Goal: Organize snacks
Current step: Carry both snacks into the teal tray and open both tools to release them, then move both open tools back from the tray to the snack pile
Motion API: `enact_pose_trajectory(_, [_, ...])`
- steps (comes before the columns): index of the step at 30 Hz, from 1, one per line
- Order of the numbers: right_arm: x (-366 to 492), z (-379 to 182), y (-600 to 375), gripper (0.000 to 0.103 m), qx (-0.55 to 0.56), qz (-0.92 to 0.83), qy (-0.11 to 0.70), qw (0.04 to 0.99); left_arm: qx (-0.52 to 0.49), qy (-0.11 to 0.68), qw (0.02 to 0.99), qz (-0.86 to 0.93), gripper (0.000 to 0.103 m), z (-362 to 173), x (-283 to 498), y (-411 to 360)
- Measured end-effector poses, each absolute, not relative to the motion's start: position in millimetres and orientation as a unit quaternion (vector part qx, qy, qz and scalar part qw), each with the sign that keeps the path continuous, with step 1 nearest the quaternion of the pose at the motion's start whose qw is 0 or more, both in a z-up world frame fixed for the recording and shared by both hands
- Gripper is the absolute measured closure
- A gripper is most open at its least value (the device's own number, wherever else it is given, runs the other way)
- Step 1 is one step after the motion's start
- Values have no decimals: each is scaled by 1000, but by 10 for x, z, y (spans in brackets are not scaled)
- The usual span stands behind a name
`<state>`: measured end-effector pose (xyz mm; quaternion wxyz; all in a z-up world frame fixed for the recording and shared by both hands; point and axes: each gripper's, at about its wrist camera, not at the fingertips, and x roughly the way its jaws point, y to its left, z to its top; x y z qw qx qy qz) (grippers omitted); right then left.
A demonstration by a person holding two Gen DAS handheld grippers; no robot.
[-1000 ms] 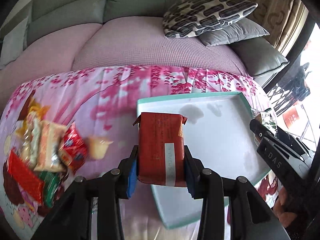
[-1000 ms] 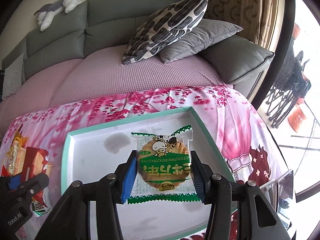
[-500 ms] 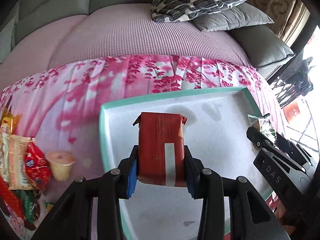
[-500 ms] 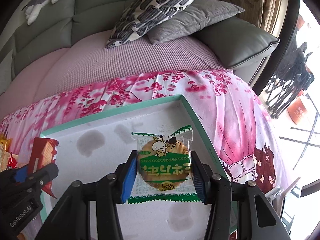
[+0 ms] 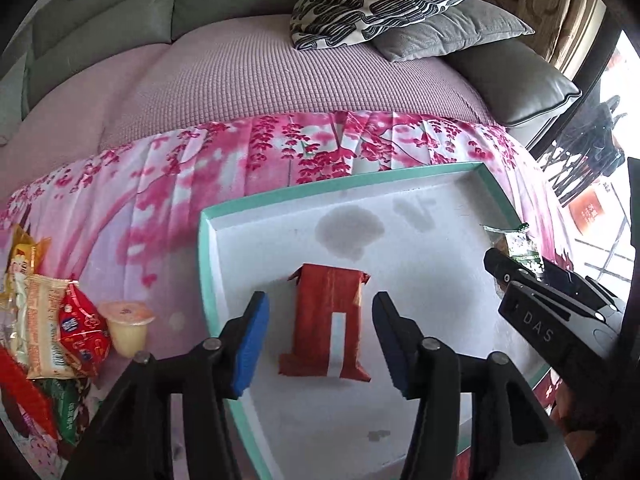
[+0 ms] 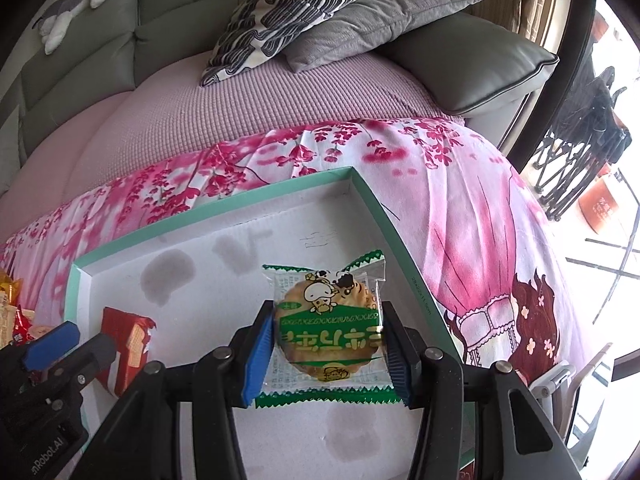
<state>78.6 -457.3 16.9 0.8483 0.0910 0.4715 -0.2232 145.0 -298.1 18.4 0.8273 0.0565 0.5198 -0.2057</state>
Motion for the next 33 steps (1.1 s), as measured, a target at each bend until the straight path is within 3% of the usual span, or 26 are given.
enact_pose_trajectory(2, [767,168,-4563,50,96,-219,474,847,61,515,831,-202,38,202,1404,-2914])
enact_pose_trajectory(6, [739,168,-4499,47,91,-212,476,848,63,518,833,-187,37,182,1345,-2768])
enact_pose_trajectory(10, [707,198,-4430,31,94,-194,472,855,56,517,835,-180,25,191,1303,-2613])
enact_pose_trajectory(23, [443,365,-4028,2,103,-157,437,880,44,498,856,-134,14,324,1133,-1936])
enact_pose_trajectory(26, [397,391,-3885,0,99,-153,430,884,50,492,860,-126,8,322,1091,-1821])
enact_pose_trajectory(33, [264,422,-3599,0,100,-140,420,891,50,473,873,-107,7,301,986,-1556])
